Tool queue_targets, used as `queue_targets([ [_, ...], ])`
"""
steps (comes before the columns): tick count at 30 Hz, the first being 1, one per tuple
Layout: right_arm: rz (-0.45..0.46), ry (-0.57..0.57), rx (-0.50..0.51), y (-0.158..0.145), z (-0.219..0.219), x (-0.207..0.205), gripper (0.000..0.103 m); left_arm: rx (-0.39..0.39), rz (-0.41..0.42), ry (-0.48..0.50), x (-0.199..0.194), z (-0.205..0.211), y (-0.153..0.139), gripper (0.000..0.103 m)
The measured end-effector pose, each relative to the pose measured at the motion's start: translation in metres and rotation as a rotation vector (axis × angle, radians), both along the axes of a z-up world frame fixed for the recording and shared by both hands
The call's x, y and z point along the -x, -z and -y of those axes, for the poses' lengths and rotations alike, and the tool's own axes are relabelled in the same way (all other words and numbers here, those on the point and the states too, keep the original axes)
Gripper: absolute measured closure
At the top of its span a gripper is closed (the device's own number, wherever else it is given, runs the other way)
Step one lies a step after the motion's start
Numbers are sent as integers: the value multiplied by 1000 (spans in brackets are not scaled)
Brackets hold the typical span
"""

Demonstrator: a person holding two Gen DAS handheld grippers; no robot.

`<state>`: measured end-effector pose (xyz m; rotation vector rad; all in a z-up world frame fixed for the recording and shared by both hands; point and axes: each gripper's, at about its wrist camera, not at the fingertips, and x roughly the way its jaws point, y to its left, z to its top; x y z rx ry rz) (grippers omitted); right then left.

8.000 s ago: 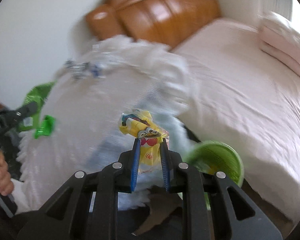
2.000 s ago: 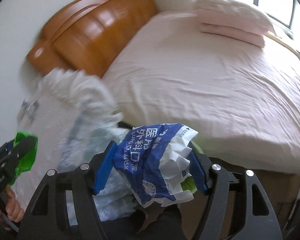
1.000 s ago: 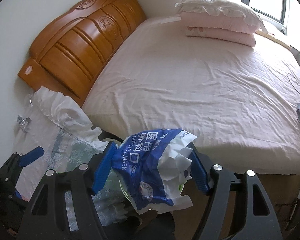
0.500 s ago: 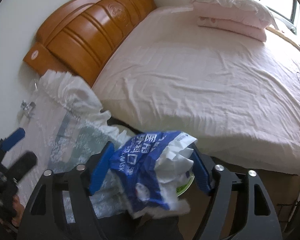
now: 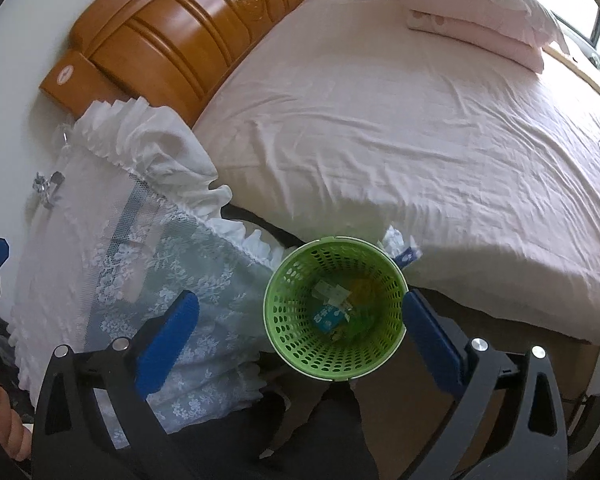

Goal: Collect trash
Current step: 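Carry both items to the wastebasket and open both tools to drop them, then move both tools back over the bed toward the silver blister pack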

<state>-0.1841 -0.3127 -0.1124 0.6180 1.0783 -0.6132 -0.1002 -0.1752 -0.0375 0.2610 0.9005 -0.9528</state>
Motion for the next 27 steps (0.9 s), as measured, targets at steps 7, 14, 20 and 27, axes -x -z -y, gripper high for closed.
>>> queue_targets([
  [7, 0, -16, 1, -1, -5, -6, 3, 2, -3, -32, -7, -15, -1, 8],
  [14, 10, -56, 9, -7, -18, -21, 3, 15, 10, -103, -23, -43, -9, 8],
  [20, 67, -167, 41, -21, -41, -60, 3, 20, 32, -257, -48, -93, -15, 8],
  [27, 106, -359, 23, -23, -86, -137, 3, 0, 43, -475, -77, -166, -12, 8],
])
